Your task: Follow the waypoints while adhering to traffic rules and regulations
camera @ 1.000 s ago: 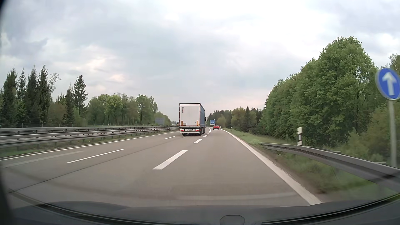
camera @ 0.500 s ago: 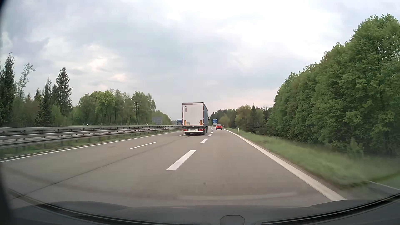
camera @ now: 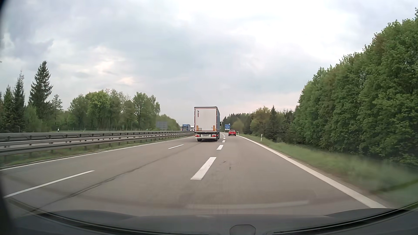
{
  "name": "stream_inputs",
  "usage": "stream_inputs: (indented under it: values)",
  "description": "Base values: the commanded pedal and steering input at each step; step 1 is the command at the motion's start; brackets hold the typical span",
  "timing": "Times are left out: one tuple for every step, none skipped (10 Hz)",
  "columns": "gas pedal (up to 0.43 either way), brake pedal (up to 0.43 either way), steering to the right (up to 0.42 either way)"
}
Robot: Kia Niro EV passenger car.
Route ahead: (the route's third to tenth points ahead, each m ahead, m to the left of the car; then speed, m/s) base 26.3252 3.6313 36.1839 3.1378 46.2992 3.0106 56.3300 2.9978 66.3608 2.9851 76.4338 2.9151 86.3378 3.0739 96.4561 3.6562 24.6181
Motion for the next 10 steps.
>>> stream_inputs:
  values:
    - [0.248,0.000,-0.006]
    - [0.240,0.000,-0.006]
    - [0.240,0.000,-0.005]
    - [0.220,0.000,-0.004]
    - [0.197,0.000,-0.004]
    - [0.157,0.000,-0.004]
    - [0.138,0.000,-0.004]
    - [0.079,0.000,-0.003]
    - [0.039,0.000,-0.003]
    - [0.000,0.000,-0.003]
